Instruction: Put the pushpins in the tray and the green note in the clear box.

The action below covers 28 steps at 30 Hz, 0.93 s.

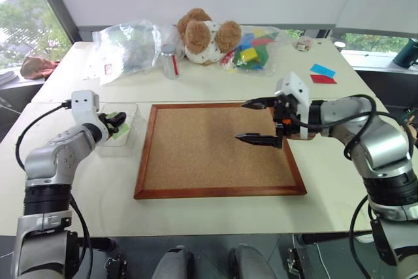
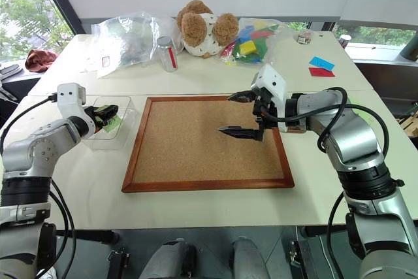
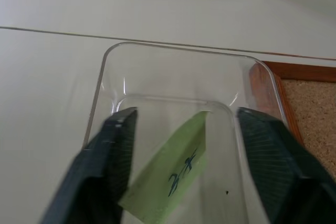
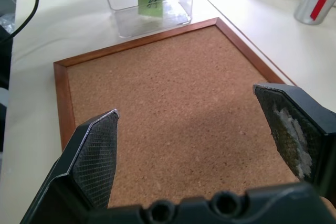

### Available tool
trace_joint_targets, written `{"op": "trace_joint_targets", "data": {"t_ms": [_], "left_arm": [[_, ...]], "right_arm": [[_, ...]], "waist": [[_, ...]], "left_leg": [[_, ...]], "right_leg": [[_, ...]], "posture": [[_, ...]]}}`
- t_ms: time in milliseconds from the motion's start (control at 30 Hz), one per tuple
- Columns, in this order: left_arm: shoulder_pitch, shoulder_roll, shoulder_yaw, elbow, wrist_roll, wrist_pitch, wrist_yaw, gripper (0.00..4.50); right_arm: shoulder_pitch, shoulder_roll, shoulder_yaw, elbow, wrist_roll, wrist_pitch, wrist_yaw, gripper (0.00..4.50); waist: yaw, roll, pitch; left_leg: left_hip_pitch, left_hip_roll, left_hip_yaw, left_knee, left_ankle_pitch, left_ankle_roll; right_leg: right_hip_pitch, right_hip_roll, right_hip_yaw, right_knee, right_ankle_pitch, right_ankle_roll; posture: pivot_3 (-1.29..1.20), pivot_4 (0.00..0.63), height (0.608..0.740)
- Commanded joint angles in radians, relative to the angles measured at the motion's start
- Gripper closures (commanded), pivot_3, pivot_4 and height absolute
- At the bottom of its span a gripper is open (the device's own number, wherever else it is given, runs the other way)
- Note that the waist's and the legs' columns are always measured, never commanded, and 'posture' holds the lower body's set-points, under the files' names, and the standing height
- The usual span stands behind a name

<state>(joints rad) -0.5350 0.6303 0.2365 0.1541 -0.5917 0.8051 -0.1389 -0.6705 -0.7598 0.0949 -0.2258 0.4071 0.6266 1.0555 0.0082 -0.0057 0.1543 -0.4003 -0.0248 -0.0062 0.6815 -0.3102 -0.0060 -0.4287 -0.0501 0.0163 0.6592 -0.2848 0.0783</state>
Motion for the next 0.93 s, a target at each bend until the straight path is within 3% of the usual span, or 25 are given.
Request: {"op": "trace_joint_targets", "data": {"t_ms": [33, 333, 733, 833, 933], "left_arm": [[-0.030, 0.041, 0.007, -0.061, 0.049, -0.011, -0.034, 0.04], [-0.057, 0.072, 0.038, -0.138, 0.111, -0.014, -0.055, 0.04], [0.013, 0.194, 0.118, -0.465, -0.250, 0.272, -0.394, 0.04], [0.200, 0.255, 0.085, -0.556, -0.271, 0.205, -0.604, 0.04], [0.302, 0.290, 0.056, -0.568, -0.232, 0.133, -0.693, 0.04]], "right_arm": [[0.000, -0.007, -0.030, -0.027, 0.003, -0.018, -0.011, 0.00], [-0.008, 0.000, -0.022, -0.009, -0.002, -0.030, -0.016, 0.00], [0.043, -0.060, -0.045, -0.009, 0.008, -0.020, 0.009, 0.00], [0.082, -0.064, -0.044, -0.021, 0.007, -0.020, 0.002, 0.00], [0.102, -0.065, -0.041, -0.022, -0.003, -0.025, -0.003, 0.00]], "waist": [[0.000, 0.000, 0.000], [0.000, 0.000, 0.000], [-0.003, 0.000, 0.000], [-0.016, 0.000, 0.000], [-0.022, 0.000, 0.000]], "left_leg": [[0.000, 0.000, 0.000, 0.000, 0.000, 0.000], [0.000, 0.000, 0.000, 0.000, 0.000, 0.000], [-0.003, 0.000, 0.000, 0.001, 0.000, 0.000], [-0.002, 0.000, 0.000, 0.000, 0.000, 0.000], [-0.002, 0.000, 0.000, -0.002, 0.000, 0.000]], "right_leg": [[0.000, 0.000, 0.000, 0.000, 0.000, 0.000], [0.000, 0.000, 0.000, 0.000, 0.000, 0.000], [-0.002, -0.001, 0.000, 0.000, 0.000, 0.000], [-0.002, 0.000, 0.000, 0.000, 0.000, 0.000], [-0.002, -0.001, 0.000, 0.000, 0.000, 0.000]], "posture": [[0.00, 0.150, 0.740], [0.00, 0.150, 0.740], [0.00, 0.150, 0.740], [0.00, 0.150, 0.740], [0.00, 0.150, 0.740]]}}
